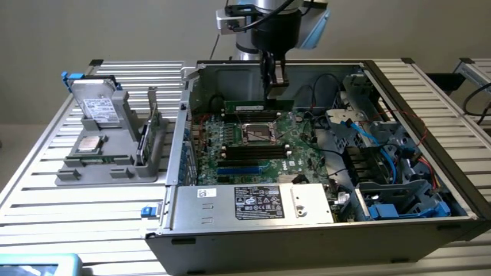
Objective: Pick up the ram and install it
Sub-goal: 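Insert the ram into the slot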
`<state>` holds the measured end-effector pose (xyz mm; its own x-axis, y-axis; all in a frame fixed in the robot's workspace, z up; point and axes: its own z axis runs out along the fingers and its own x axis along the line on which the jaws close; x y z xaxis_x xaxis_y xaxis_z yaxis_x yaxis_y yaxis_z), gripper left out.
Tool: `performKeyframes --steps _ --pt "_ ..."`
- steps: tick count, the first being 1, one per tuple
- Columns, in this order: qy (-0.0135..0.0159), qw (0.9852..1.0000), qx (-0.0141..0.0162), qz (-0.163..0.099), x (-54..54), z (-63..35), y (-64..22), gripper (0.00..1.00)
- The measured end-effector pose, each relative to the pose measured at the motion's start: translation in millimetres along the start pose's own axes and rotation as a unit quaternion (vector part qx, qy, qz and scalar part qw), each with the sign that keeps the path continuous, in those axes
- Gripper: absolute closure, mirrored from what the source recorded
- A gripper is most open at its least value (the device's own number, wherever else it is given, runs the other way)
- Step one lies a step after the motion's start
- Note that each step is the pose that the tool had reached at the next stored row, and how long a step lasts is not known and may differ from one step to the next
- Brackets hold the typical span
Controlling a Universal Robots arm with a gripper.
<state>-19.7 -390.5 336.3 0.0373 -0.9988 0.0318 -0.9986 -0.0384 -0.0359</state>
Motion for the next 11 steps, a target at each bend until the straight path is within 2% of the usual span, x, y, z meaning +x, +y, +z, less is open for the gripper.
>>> performKeyframes --steps 5,11 --pt "0.0065 1.0 -0.0001 0.0 -0.5 6.7 0.3 0.87" --pt "0.0073 1.0 0.0009 0.0 -1.4 17.3 0.7 0.87"
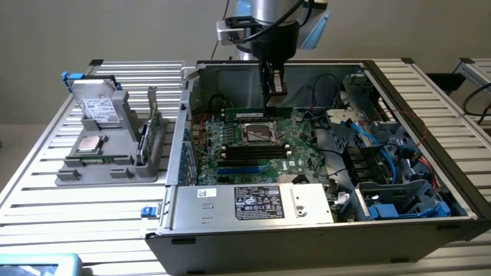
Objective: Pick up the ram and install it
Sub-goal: 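Insert the ram into the slot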
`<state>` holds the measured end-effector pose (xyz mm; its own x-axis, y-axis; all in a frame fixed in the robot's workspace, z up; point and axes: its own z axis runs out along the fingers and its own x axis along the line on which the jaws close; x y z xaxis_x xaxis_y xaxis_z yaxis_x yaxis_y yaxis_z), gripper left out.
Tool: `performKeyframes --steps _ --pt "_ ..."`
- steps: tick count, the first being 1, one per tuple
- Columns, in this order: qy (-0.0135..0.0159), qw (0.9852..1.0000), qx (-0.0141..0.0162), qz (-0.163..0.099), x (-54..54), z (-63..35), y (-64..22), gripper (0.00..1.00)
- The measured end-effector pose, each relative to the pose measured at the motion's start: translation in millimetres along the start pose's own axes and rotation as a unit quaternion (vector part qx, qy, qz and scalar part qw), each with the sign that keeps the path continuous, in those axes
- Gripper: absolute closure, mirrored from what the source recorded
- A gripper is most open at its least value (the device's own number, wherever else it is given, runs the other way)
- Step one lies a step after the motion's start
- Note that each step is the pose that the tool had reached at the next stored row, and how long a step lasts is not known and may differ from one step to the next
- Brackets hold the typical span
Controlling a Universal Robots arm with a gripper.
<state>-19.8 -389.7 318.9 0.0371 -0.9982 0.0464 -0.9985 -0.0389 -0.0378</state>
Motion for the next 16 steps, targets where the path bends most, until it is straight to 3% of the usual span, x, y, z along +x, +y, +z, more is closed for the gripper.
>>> performKeyframes --steps 16 --pt "0.0002 1.0 0.0032 0.002 -1.4 28.7 1.1 0.87"
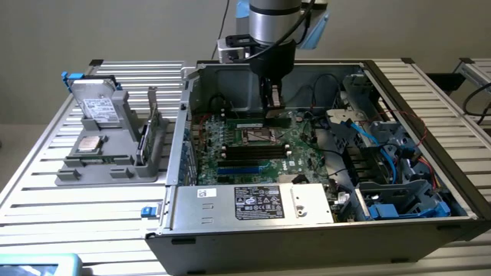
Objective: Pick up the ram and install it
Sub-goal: 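Insert the ram into the slot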
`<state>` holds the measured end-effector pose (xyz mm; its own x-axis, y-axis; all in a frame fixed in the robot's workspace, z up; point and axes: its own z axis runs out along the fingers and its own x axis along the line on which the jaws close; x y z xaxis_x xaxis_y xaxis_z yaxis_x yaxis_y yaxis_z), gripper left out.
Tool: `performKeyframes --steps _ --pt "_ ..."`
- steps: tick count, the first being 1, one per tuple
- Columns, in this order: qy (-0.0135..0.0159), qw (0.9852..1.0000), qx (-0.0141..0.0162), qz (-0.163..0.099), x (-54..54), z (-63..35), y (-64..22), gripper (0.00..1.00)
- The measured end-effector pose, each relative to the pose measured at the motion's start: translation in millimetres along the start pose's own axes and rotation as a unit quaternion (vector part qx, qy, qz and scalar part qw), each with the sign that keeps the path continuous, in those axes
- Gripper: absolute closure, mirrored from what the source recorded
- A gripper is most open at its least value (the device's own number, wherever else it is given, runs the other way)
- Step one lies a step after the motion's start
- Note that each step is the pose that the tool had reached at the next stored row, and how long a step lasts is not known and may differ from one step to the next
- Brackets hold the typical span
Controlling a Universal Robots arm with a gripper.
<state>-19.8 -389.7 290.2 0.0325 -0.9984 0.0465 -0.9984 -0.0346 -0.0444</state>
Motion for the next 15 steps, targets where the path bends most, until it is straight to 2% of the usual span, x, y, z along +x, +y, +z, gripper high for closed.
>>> performKeyframes --steps 15 --pt "0.0014 0.9999 0.0071 0.015 2.9 20.9 1.3 0.87"
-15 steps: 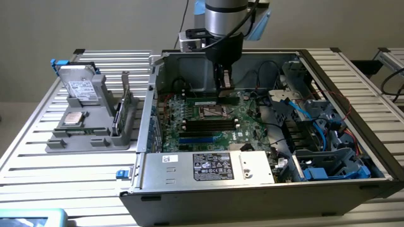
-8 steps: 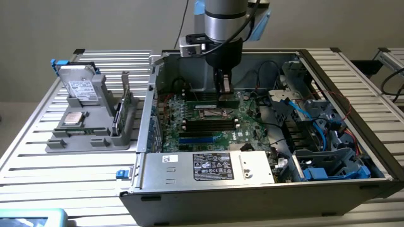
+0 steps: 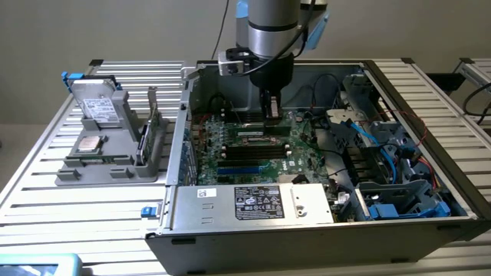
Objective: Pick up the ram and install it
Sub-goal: 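Insert the ram into the slot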
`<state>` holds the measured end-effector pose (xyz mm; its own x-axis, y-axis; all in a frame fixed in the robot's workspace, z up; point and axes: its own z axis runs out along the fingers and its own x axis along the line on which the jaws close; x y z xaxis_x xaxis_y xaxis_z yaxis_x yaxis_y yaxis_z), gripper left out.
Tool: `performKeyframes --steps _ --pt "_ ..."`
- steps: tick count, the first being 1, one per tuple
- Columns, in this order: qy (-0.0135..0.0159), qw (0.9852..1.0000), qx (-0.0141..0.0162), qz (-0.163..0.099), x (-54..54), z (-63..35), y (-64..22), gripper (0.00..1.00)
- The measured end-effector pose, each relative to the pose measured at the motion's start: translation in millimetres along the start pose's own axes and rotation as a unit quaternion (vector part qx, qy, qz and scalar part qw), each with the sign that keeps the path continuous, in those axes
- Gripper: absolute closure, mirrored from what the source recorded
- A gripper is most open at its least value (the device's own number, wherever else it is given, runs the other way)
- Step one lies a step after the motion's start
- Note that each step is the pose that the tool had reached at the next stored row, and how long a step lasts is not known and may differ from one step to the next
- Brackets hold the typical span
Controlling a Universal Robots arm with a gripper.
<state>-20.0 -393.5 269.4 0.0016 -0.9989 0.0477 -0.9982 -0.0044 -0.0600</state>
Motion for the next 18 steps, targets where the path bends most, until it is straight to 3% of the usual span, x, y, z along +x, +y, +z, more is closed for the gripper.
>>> performKeyframes --steps 5,18 --pt "0.0 1.0 0.0024 0.0 2.2 6.7 0.8 0.87" --pt "-0.0003 1.0 0.0027 -0.006 6.1 17.8 1.6 0.87"
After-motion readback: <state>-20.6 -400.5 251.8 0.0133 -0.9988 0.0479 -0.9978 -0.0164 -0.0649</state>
